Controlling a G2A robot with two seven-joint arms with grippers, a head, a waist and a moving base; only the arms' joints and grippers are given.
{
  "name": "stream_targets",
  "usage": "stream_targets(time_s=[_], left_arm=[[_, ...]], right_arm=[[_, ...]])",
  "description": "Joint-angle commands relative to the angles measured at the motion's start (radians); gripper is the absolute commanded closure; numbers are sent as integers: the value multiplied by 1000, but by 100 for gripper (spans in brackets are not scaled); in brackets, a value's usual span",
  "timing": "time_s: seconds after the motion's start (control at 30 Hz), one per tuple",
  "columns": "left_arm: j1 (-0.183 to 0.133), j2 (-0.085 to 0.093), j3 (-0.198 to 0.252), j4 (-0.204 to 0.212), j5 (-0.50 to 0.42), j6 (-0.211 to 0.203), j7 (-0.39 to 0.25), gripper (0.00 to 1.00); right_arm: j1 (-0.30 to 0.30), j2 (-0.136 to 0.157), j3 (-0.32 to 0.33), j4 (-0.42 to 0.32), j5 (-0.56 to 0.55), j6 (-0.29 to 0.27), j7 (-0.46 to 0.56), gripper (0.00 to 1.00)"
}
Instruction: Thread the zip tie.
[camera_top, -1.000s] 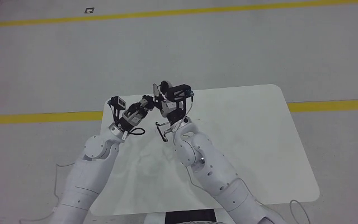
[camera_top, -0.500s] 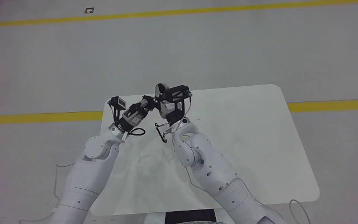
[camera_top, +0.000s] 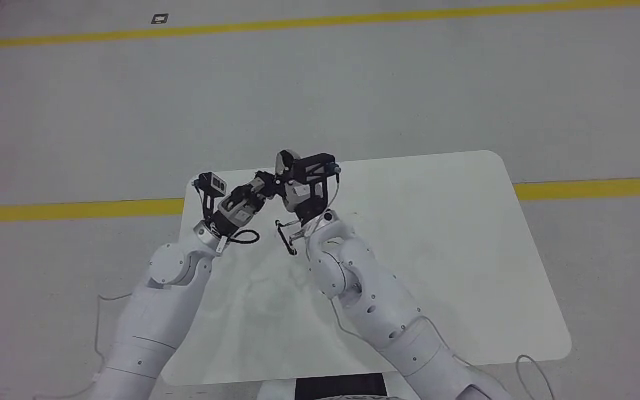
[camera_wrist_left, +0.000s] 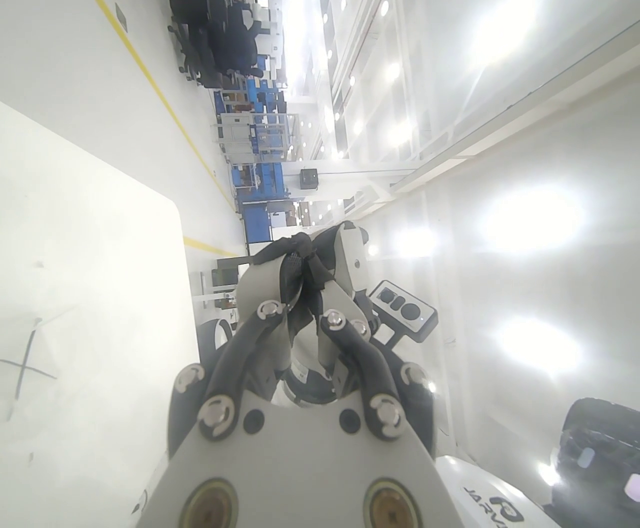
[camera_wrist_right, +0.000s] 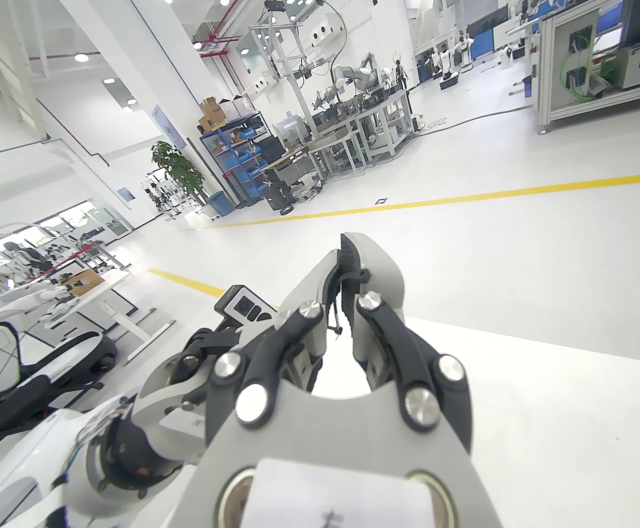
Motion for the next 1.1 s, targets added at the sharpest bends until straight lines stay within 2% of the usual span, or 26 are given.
stream_targets(time_s=[0.0, 0.1, 0.13, 0.17, 0.2, 0.4, 0.6, 0.83, 0.93, 1.07], left_arm=[[0, 0, 0, -1, -1, 1, -2, 100], [0, 0, 0, -1, -3, 1, -3, 100], [0, 0, -1, 0, -5, 2, 0, 100], [0, -1, -2, 3, -8, 4, 7, 100], [-1, -1, -2, 5, -13, 10, 13, 100], [-13, -2, -13, 15, -43, 35, 25, 100], [-20, -2, -26, 21, -84, 75, 36, 100], [-20, -2, -34, 20, -87, 84, 40, 100], [-20, -3, -41, 19, -124, 114, 35, 100], [-25, -1, -57, 16, -198, 198, 4, 100]], right_arm=[[0, -1, -1, 1, 1, 1, -1, 100], [0, -1, -1, 3, 2, 2, 1, 100], [-1, -1, 1, 1, 3, 8, -1, 89], [-2, -1, 3, -1, 3, 12, -3, 22], [-3, -1, 6, -5, 1, 16, -5, 0], [-23, 8, 27, -43, -27, -1, 0, 0], [-47, 21, 45, -77, -60, -59, 16, 0], [-63, 29, 56, -95, -68, -92, 18, 0], [-68, 33, 60, -102, -77, -104, 16, 0], [-71, 39, 69, -107, -102, -124, 30, 0]])
